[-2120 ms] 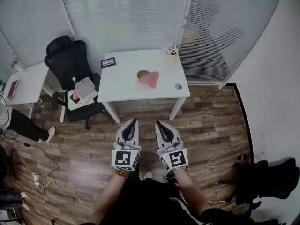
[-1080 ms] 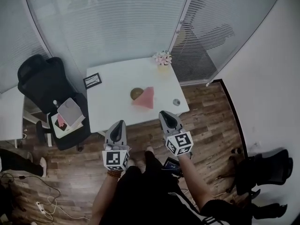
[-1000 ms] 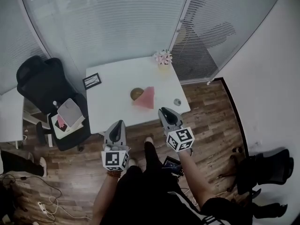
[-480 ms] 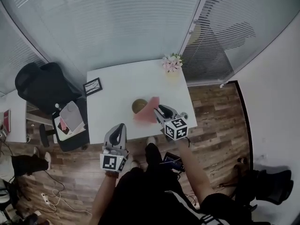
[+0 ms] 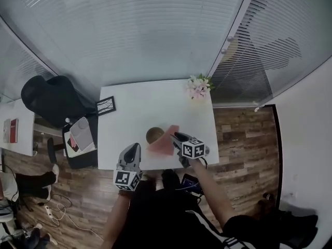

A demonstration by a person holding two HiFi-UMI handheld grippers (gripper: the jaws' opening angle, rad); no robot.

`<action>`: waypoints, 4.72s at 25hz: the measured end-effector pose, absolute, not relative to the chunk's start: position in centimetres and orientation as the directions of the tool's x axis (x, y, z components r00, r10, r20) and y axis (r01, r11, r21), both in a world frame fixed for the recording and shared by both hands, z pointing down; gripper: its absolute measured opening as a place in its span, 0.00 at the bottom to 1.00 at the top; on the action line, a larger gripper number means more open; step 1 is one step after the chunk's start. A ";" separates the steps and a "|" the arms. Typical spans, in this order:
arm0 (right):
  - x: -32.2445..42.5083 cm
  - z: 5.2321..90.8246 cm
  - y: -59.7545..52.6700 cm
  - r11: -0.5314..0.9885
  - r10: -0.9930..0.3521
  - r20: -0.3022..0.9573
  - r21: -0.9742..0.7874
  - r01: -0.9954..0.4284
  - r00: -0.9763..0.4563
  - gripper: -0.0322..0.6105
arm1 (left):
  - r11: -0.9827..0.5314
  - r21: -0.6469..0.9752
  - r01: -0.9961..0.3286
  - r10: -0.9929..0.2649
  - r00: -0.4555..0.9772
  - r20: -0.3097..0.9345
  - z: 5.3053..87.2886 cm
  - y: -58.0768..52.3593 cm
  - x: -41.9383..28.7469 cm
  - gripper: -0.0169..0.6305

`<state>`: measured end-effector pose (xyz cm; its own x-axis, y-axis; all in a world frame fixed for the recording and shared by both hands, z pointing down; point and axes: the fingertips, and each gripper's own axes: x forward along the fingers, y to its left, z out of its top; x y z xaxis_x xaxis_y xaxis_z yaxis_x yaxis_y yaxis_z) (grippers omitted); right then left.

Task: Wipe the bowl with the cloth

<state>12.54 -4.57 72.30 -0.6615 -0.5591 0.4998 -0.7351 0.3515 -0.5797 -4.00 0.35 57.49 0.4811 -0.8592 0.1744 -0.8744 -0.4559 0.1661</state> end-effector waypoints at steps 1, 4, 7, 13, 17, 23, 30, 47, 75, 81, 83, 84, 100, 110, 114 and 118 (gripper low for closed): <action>12.4 73.3 -4.7 0.343 -0.540 0.517 -0.585 -0.735 -0.664 0.29 | -0.452 0.169 -0.876 -0.859 0.478 0.184 57.8 0.2 -4.0 0.04; 11.1 76.3 -4.9 0.417 -0.443 0.574 -0.549 -0.725 -0.689 0.36 | -0.442 0.172 -0.881 -0.859 0.470 0.202 58.4 -0.4 -4.2 0.04; 9.8 78.2 -4.4 0.589 -0.369 0.627 -0.413 -0.694 -0.686 0.43 | -0.435 0.176 -0.883 -0.859 0.466 0.214 58.8 -0.7 -4.7 0.04; 7.9 79.8 -3.0 0.705 -0.253 0.664 -0.372 -0.604 -0.703 0.54 | -0.448 0.186 -0.874 -0.844 0.482 0.234 59.5 -0.8 -5.2 0.04; 7.7 80.9 -2.2 0.812 -0.222 0.709 -0.246 -0.529 -0.670 0.57 | -0.460 0.190 -0.867 -0.837 0.495 0.234 59.3 -0.8 -5.2 0.04; 7.9 83.1 -2.3 0.866 -0.249 0.792 -0.074 -0.494 -0.557 0.58 | -0.457 0.200 -0.866 -0.829 0.497 0.255 59.6 -0.5 -6.2 0.04; 8.2 82.9 -3.6 0.859 -0.325 0.803 0.030 -0.511 -0.500 0.25 | -0.463 0.202 -0.863 -0.821 0.504 0.269 59.7 -1.0 -6.8 0.04; 6.7 56.1 -4.8 0.793 -0.601 0.370 0.384 -0.472 -0.709 0.09 | -0.658 0.527 -0.537 -0.466 0.841 0.276 58.6 -6.1 -0.7 0.11; 4.1 50.5 -10.7 0.632 -0.747 0.328 0.620 -0.465 -0.578 0.09 | -0.842 0.401 -0.361 -0.409 0.912 -0.037 46.6 -11.7 -3.3 0.04; 5.2 49.1 -12.2 0.612 -0.785 0.325 0.545 -0.574 -0.528 0.07 | -0.846 0.359 -0.394 -0.438 0.898 -0.048 45.0 -11.7 -4.8 0.04; 4.9 49.3 -12.1 0.666 -0.746 0.374 0.438 -0.604 -0.551 0.07 | -0.824 0.311 -0.473 -0.497 0.868 0.000 45.8 -12.5 -5.7 0.05; 4.8 49.7 -12.0 0.700 -0.713 0.413 0.376 -0.607 -0.567 0.07 | -0.827 0.244 -0.506 -0.514 0.857 0.034 46.0 -12.7 -6.0 0.18; 3.0 50.4 -8.9 0.768 -0.638 0.604 0.539 -0.345 -0.477 0.07 | -0.840 -0.446 -0.310 -0.504 0.752 0.425 50.0 -9.1 1.0 0.07; 7.5 51.2 -9.1 0.717 -0.695 0.628 0.644 -0.267 -0.350 0.11 | -0.608 -0.732 -0.308 -0.701 0.641 0.313 45.8 -10.1 -1.1 0.06; 4.7 47.7 -7.7 0.798 -0.594 0.535 0.487 -0.356 -0.600 0.41 | -0.717 -0.517 -0.467 -0.671 0.664 0.330 45.8 -10.6 -2.1 0.06; 1.1 44.4 -8.1 0.810 -0.573 0.398 0.411 -0.419 -0.716 0.49 | -0.776 -0.283 -0.564 -0.630 0.720 0.291 44.9 -10.6 -2.3 0.06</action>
<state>1.14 -8.13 44.44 -0.7163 -0.5729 0.3982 -0.4192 0.8097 0.4107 -2.26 -10.64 44.87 0.7198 -0.6301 0.2913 -0.5642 -0.7755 -0.2833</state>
